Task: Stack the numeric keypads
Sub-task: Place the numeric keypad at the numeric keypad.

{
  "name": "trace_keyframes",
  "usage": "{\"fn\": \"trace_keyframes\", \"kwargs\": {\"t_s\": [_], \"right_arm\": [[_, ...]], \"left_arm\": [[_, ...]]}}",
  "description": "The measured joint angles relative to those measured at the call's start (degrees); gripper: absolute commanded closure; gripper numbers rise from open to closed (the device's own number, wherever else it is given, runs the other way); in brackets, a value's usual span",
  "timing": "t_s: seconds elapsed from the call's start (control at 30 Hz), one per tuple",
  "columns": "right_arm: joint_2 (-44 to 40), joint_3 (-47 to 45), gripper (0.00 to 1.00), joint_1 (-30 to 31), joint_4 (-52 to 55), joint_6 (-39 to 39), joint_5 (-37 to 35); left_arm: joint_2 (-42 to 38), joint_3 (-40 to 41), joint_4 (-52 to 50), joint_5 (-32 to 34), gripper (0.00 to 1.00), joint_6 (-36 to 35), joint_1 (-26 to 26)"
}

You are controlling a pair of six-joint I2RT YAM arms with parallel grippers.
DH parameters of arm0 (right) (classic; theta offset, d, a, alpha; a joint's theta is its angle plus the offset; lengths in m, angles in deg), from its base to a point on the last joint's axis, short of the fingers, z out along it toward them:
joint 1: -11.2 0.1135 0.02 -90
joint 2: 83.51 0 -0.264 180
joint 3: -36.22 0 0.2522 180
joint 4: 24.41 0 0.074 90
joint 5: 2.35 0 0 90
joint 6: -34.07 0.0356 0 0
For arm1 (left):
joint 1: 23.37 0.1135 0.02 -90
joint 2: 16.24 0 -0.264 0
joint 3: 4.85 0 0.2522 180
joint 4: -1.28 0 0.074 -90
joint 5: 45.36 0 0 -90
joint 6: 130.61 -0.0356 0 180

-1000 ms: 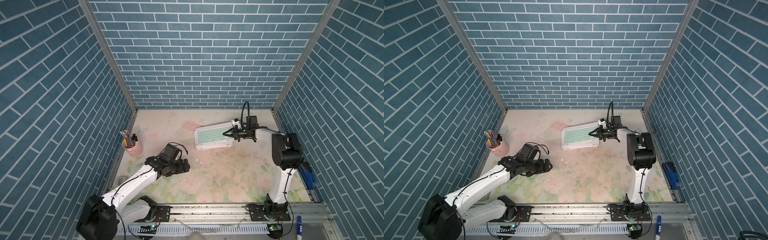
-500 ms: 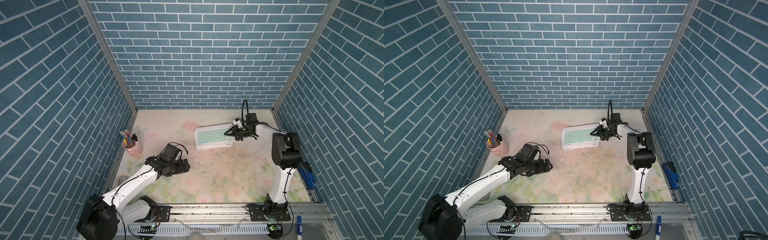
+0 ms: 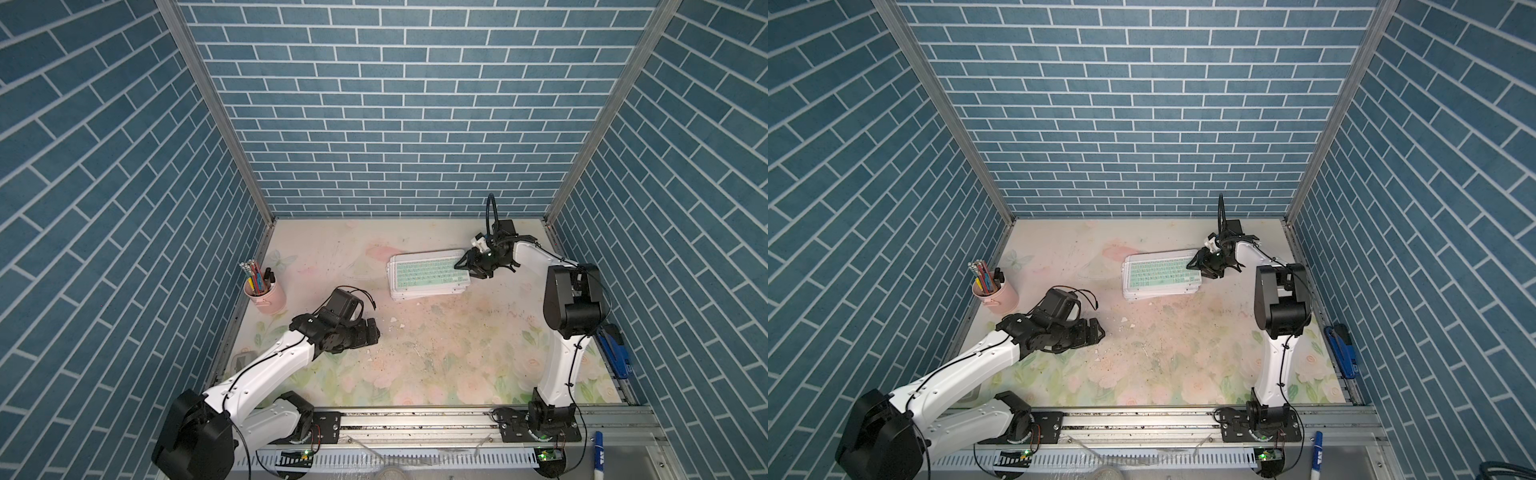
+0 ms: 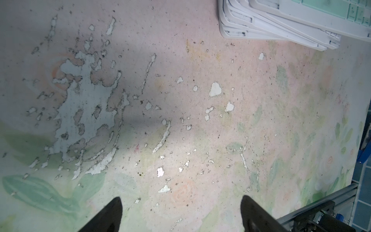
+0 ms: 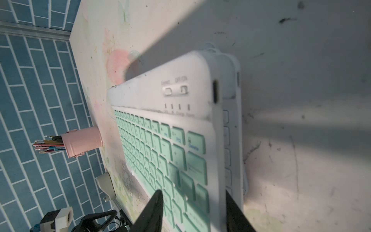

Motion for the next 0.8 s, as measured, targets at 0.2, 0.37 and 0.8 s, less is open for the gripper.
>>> {"fn": "trace_keyframes", "kwargs": {"t_s": [0.2, 0.37, 0.8], "right_arm": [[0.28, 0.96, 0.52, 0.02, 2.29, -0.57, -5.88], [0.26, 0.94, 0.52, 0.20, 2.58, -0.61, -9.66], [-23.23, -19.56, 0.49, 0.26, -6.93, -1.07, -27.04]], "left_arm": [[-0.09, 0.00, 0.00, 0.28, 0.07, -0.20, 0.00], [-0.09, 0.00, -0.02, 1.14, 0.07, -0.42, 0.00], [4.09, -8.90, -1.11, 21.40, 0.00, -6.56, 0.33]]}}
